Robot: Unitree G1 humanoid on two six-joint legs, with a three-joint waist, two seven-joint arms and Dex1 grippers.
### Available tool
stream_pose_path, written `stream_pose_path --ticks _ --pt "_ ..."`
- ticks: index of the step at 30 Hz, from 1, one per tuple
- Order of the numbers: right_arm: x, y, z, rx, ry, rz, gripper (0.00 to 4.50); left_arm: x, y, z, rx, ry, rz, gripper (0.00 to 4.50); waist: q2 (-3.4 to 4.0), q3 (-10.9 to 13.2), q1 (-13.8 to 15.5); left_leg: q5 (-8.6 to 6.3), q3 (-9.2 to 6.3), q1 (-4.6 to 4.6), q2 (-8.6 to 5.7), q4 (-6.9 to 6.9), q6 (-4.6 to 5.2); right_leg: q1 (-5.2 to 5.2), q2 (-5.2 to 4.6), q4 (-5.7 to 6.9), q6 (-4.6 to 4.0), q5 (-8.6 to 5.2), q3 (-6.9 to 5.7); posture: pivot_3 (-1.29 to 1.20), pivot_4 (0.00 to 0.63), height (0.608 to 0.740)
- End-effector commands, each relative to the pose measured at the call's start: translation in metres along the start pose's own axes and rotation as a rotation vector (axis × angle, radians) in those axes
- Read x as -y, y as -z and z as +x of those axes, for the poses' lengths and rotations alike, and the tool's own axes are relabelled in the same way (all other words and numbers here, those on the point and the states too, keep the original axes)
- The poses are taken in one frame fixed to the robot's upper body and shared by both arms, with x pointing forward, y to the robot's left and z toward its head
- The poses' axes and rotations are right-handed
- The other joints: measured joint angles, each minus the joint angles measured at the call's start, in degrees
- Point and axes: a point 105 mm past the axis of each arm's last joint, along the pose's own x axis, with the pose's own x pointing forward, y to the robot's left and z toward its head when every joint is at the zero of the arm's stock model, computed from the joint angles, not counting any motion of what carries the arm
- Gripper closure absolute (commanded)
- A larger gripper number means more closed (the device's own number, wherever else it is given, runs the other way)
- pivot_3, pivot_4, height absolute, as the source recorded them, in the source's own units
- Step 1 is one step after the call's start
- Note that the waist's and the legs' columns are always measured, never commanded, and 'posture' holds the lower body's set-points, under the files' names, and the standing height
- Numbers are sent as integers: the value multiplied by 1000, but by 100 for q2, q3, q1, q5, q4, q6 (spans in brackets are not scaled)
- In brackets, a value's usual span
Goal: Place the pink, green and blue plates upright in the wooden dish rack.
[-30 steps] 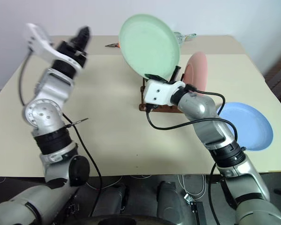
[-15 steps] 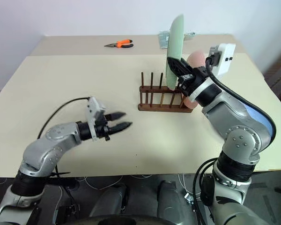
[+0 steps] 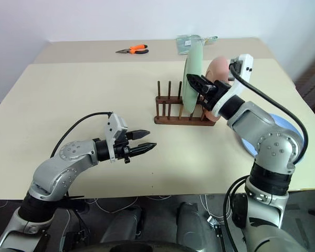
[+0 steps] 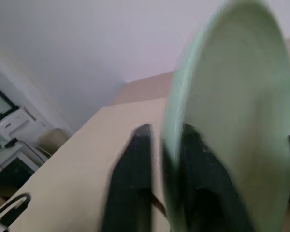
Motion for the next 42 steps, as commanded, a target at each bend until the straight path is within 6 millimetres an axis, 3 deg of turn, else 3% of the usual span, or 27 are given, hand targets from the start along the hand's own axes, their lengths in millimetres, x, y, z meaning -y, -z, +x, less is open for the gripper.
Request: stream_pose_path --ticks 1,6,8,11,12,13,16,19,22,25,27,32,35,38,40,42 --pt "-9 -31 -3 68 -22 -197 1961 5 -8 1 22 10 35 1933 0 0 -4 -1 0 -1 0 0 1 0 0 -1 1 0 -1 0 150 740" --pt "-13 -78 -37 188 -20 -520 1961 7 -6 2 11 14 44 1933 -3 1 4 -4 2 -4 -2 2 6 4 -2 -7 9 -3 -1 0 150 740" --pt "5 -99 -60 238 56 -509 1961 8 -4 3 1 20 47 1933 -4 1 12 -5 1 -2 -1 3 7 11 -2 -12 29 -17 -1 0 150 740" --pt "49 -103 -103 173 260 -537 1075 8 -1 5 -14 36 53 1933 -16 -1 114 -6 0 -2 -1 8 9 18 -4 -15 26 -17 -1 0 150 740" --pt "57 -95 -113 116 298 -564 565 8 0 6 -17 42 55 1933 -16 -1 133 -8 3 -2 -2 8 12 18 -4 -17 23 -17 -1 0 150 740" --pt "68 -71 -124 -14 335 -610 71 8 -1 8 -18 54 58 1933 -14 -2 150 -8 5 -3 -2 9 13 17 -5 -17 23 -16 -1 0 150 740" --pt "81 -6 -146 -348 337 -704 24 7 -2 13 -17 78 66 1933 -1 -5 133 -9 9 -3 1 8 14 16 -6 -14 29 -22 -3 0 150 740" --pt "89 45 -157 -530 349 -709 24 7 -5 16 -12 91 75 1933 19 -6 36 -10 34 2 1 10 15 13 -10 -12 30 -21 15 0 150 740" --pt "97 68 -161 -587 380 -704 24 7 -7 18 -8 95 76 1933 14 -6 -27 -11 44 2 6 10 13 20 -11 -10 30 -21 18 0 150 740" --pt "124 88 -170 -669 489 -735 917 9 -7 18 -11 102 83 1933 7 -4 -6 -11 39 10 7 11 13 18 -11 -11 29 -21 14 0 150 740" --pt "131 88 -170 -674 515 -757 1875 8 -7 16 -12 97 85 1933 7 -4 9 -11 34 2 3 13 14 12 -13 -15 28 -20 15 0 150 740" --pt "138 76 -162 -636 541 -795 4460 6 -5 14 -18 81 91 1933 5 -4 72 -12 30 2 0 16 17 14 -14 -15 29 -19 14 0 150 740" --pt "131 43 -142 -480 547 -857 4460 5 -6 13 -11 68 87 1933 2 -2 77 -12 31 4 2 16 16 15 -11 -14 29 -20 14 0 150 740" --pt "108 -36 -112 -123 592 -948 4460 3 -7 12 -5 57 83 1933 25 13 31 -12 33 3 2 17 17 13 -11 -14 30 -19 16 0 150 740" --pt "78 -85 -95 114 560 -950 4460 1 -7 11 -1 48 82 1933 38 16 16 -11 34 3 0 19 17 13 -13 -12 30 -17 18 0 150 740" --pt "42 -116 -79 314 451 -879 4460 0 -6 11 1 41 81 1933 33 15 9 -11 24 3 2 11 17 12 -9 -12 30 -17 11 0 150 740"
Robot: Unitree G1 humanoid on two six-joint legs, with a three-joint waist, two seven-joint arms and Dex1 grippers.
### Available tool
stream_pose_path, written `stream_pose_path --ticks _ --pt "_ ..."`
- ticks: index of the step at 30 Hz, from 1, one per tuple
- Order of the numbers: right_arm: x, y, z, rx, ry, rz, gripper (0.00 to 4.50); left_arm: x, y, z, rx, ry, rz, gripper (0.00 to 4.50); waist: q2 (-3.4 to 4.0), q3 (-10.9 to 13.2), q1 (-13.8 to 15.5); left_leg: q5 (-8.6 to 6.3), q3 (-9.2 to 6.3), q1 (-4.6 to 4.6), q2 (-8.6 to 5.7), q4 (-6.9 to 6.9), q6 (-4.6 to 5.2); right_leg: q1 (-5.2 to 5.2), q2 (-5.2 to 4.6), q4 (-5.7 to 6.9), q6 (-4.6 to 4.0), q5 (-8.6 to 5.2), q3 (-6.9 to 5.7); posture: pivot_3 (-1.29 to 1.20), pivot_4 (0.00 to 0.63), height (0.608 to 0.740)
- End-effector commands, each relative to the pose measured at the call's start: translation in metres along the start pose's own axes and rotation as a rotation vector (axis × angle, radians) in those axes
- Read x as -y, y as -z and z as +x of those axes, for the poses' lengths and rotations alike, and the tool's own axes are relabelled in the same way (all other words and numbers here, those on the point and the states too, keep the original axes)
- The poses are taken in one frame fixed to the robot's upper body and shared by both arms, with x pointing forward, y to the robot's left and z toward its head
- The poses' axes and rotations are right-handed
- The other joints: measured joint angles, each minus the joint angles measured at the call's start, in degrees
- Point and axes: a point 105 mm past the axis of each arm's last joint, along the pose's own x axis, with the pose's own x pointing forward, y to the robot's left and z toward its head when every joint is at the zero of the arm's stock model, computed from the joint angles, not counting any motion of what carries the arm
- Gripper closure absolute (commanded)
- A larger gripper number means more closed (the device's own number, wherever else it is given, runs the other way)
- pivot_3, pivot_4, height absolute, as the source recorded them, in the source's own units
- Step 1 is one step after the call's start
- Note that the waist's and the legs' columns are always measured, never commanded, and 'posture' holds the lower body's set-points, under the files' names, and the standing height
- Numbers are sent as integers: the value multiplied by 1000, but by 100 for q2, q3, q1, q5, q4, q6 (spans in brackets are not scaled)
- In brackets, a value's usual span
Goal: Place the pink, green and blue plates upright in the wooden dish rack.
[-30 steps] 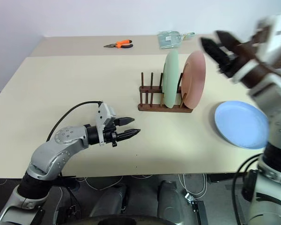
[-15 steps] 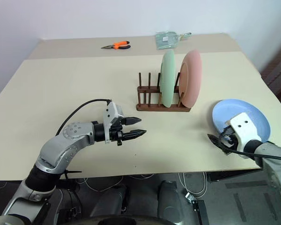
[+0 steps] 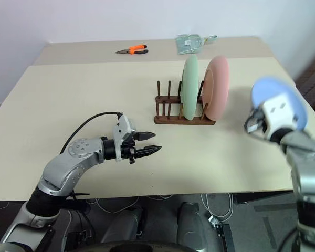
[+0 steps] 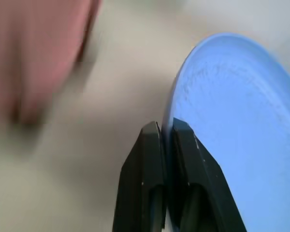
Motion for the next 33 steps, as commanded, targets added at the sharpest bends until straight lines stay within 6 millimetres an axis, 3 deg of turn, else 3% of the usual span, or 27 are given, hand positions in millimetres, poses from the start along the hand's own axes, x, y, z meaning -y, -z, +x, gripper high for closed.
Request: stream_pose_path --ticks 1,3,7,11,15,18,31,33 --pt "-1 -93 -2 370 -5 165 4460 -2 -9 -2 38 -19 32 1933 -8 -3 -5 0 -10 0 3 -4 0 0 3 0 -1 1 -6 0 150 740" --pt "-19 -122 -4 478 -116 284 4460 -3 -8 -2 42 -27 28 1933 -19 -9 -8 0 -25 0 4 -12 0 1 7 1 -11 11 -18 0 150 740" --pt "-99 -176 -18 614 -583 678 4460 -4 -8 -1 54 -43 13 1933 -21 -10 -23 0 -37 -2 3 -8 0 3 0 0 -19 12 -14 0 150 740" --pt "-146 -191 -7 537 -755 979 4460 -6 -5 -3 50 -59 9 1933 -17 -9 -34 0 -46 1 2 -8 0 -6 3 9 -23 14 -10 0 150 740" --pt "-175 -181 13 358 -779 1138 4460 -9 -5 -6 54 -84 9 1933 -20 -12 -7 1 -47 -3 -3 -6 -1 -9 3 12 -23 14 -12 0 150 740" --pt "-188 -161 26 221 -723 1196 4460 -12 -4 -9 53 -104 9 1933 -19 -11 -25 1 -43 -2 -4 -7 -1 -13 3 13 -24 15 -10 0 150 740" --pt "-197 -109 47 -42 -575 1305 4460 -12 -6 -12 62 -122 4 1933 -12 -10 -59 1 -27 -1 -1 -14 -1 -20 10 22 -21 16 -12 0 150 740" --pt "-196 -107 51 -52 -568 1319 3799 -12 -6 -12 61 -121 4 1933 -12 -10 -55 1 -26 -1 -1 -13 -1 -20 10 22 -21 16 -12 0 150 740"
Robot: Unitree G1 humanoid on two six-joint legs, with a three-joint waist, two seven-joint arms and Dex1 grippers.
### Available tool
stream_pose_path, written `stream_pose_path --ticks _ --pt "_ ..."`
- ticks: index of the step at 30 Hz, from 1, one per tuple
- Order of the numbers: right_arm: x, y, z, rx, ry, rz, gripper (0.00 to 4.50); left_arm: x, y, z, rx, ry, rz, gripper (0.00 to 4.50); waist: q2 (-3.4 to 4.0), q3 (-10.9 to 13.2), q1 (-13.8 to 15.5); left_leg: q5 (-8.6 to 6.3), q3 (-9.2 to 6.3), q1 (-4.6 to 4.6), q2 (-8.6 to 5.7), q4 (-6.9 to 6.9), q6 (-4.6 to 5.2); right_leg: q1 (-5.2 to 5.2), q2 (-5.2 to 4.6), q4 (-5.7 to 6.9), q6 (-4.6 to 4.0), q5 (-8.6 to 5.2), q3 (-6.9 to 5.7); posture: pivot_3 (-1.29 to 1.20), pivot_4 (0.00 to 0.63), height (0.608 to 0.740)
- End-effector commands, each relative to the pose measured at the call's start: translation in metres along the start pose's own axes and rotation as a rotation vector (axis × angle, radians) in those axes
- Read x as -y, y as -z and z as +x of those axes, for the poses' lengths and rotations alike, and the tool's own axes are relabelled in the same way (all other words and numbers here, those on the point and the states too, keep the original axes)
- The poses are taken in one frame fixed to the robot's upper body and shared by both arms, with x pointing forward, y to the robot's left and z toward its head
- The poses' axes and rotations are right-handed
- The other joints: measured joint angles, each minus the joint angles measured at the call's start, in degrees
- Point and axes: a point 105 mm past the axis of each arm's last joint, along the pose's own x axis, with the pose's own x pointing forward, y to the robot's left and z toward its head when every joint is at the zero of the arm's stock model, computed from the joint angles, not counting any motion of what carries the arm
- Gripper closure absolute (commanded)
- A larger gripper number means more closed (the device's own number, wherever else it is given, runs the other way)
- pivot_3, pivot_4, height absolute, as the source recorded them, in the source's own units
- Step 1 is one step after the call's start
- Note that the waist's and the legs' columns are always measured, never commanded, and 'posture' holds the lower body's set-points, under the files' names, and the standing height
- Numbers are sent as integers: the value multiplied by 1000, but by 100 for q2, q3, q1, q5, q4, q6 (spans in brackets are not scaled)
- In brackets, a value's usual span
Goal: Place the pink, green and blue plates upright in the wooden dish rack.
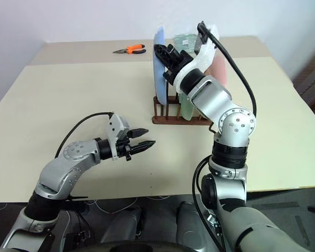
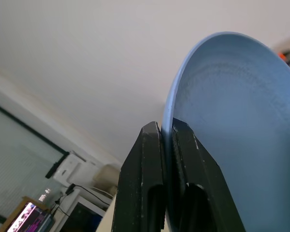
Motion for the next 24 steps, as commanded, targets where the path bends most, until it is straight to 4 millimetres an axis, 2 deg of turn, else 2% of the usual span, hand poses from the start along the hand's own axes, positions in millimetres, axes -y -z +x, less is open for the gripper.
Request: stream_pose_path --ticks 1,3,5,6,9,12,14,15,17,20,22,24 --pt "-3 -5 2 11 -14 19 3557 2 -11 -1 36 4 31 1933 0 0 4 0 0 0 0 0 0 0 0 0 0 0 0 0 150 740" --pt "0 -8 4 18 9 -14 2659 3 -11 -1 34 3 30 1933 0 0 2 0 0 0 0 0 0 1 0 -1 0 0 0 0 150 740" --pt "-6 -24 0 82 13 -234 1705 4 -10 -1 33 2 30 1933 2 1 9 0 1 -1 -1 1 0 0 0 0 0 0 0 0 150 740" --pt "-12 -32 -2 112 -1 -332 1705 4 -10 -1 32 2 29 1933 3 2 18 0 1 -1 -1 2 0 0 0 -1 1 0 -1 0 150 740" --pt "-31 -63 -34 214 -89 -746 1705 3 -10 -3 30 -7 30 1933 4 4 47 0 4 -9 -4 5 0 2 -2 -11 4 -2 -2 0 150 740" --pt "-29 -75 -65 208 -142 -883 1705 -3 -9 -6 26 -32 37 1933 -12 -5 26 -5 6 -4 -3 2 7 12 -3 -20 43 -10 -3 0 150 740" --pt "-2 -91 -106 177 -92 -871 1705 -20 -7 -13 28 -110 35 1933 -25 -12 45 -7 4 1 1 -1 11 20 -3 -22 46 -14 -5 0 150 740" --pt "17 -92 -128 135 -44 -855 1705 -30 -4 -18 23 -150 45 1933 -34 -14 86 -8 2 -1 1 1 11 22 -3 -24 44 -15 -7 0 150 740" --pt "47 -86 -157 44 48 -875 1705 -45 3 -28 3 -209 61 1933 -27 -10 159 -9 3 -1 1 8 13 26 -7 -26 28 -22 -7 0 150 740" --pt "80 -74 -186 -71 143 -871 1705 -61 13 -40 -29 -279 70 1933 -5 -6 124 -9 30 3 1 10 13 21 -12 -25 24 -21 13 0 150 740" --pt "104 -54 -203 -198 219 -911 1705 -75 24 -59 -65 -344 81 1933 -6 -9 115 -9 34 6 6 10 13 21 -11 -24 22 -21 14 0 150 740" --pt "121 -40 -211 -272 256 -954 1705 -82 32 -73 -94 -387 98 1933 -7 -10 62 -11 34 8 10 7 11 19 -9 -25 23 -22 11 0 150 740"
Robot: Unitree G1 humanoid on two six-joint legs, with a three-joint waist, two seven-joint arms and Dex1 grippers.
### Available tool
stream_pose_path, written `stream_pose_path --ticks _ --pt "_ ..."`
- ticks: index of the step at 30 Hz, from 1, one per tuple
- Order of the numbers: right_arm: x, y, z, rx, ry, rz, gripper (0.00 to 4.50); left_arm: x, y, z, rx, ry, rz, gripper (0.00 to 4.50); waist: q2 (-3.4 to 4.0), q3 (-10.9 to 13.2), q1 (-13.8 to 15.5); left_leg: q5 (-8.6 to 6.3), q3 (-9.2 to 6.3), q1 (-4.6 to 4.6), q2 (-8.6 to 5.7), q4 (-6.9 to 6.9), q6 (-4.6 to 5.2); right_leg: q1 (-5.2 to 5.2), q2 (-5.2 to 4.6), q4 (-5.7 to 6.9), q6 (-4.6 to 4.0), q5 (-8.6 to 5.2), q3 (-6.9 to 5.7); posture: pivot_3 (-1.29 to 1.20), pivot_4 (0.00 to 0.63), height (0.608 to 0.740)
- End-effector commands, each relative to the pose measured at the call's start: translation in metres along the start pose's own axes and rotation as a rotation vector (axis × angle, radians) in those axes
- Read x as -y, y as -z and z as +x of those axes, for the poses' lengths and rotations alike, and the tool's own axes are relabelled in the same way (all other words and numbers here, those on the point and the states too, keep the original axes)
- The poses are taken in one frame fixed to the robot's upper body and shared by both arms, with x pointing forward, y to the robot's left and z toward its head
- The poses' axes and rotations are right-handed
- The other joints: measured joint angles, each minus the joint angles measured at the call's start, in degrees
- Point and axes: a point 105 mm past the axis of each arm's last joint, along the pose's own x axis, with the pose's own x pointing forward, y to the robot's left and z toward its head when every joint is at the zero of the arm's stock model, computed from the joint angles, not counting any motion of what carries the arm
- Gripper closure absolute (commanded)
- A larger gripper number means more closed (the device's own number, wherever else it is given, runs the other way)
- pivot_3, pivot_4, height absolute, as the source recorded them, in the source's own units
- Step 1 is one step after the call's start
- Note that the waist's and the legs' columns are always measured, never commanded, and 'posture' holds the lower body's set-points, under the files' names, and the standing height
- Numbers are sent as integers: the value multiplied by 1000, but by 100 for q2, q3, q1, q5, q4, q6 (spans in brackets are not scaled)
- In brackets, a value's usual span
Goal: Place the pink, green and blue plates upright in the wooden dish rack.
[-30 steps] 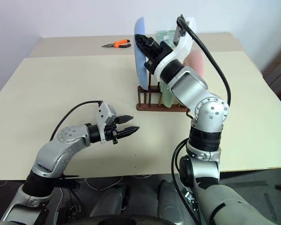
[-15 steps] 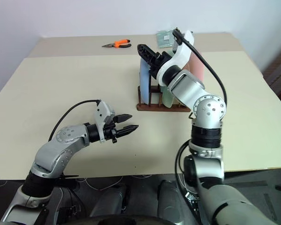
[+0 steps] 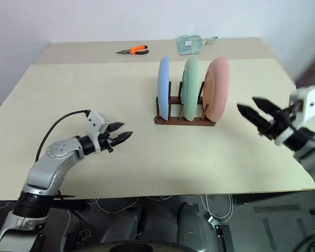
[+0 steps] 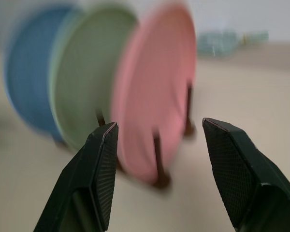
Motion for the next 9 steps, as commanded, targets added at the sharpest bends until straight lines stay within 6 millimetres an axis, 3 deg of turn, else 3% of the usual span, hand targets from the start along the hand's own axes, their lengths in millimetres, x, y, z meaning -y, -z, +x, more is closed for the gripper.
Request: stream_pose_path --ticks 1,9 --pt "1 16 0 -50 -1 -117 1705 -24 6 -20 -9 -96 50 1933 1 0 -63 0 0 -1 0 -1 0 -2 -1 1 0 0 0 0 150 740" --pt "9 43 16 -107 10 -168 1705 -27 14 -30 2 -149 25 1933 -4 2 -19 0 -7 -9 -4 4 -1 -3 -10 -2 1 1 0 0 150 740"
